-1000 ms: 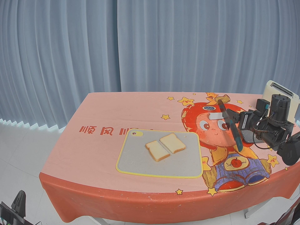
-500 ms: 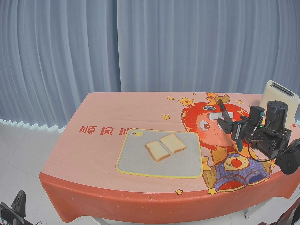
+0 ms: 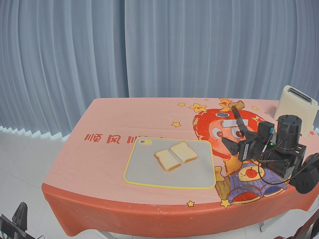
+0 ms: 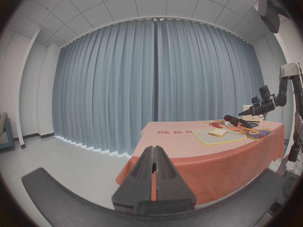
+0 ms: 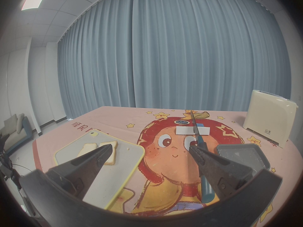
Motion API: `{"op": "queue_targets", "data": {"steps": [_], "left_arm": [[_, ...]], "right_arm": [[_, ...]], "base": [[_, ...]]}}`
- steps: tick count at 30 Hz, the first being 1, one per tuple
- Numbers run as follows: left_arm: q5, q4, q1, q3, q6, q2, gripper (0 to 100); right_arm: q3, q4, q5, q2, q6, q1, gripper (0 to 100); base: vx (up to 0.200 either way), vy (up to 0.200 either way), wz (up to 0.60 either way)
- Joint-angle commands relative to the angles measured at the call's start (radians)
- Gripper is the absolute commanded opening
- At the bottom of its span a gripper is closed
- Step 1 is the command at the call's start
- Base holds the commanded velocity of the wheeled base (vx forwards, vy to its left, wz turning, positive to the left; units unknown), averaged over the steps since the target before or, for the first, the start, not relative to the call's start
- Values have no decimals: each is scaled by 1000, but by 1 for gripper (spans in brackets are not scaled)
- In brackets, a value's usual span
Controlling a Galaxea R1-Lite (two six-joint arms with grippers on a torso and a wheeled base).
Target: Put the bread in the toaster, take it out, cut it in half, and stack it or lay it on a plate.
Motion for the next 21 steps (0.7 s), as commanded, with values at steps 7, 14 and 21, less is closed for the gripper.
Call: {"op": "queue_targets", "data": {"steps": [7, 14, 21], "left_arm": [[0, 0, 0, 18, 0, -16, 0], [0, 0, 0, 18, 0, -16, 0], [0, 0, 0, 18, 0, -16, 0]], "right_arm": [[17, -2, 0, -7, 1, 48, 100], [24, 0, -1, -20, 2, 85, 100], [40, 0, -1, -19, 1, 119, 100]], "base": [[0, 0, 0], [0, 0, 0], [0, 0, 0]]}}
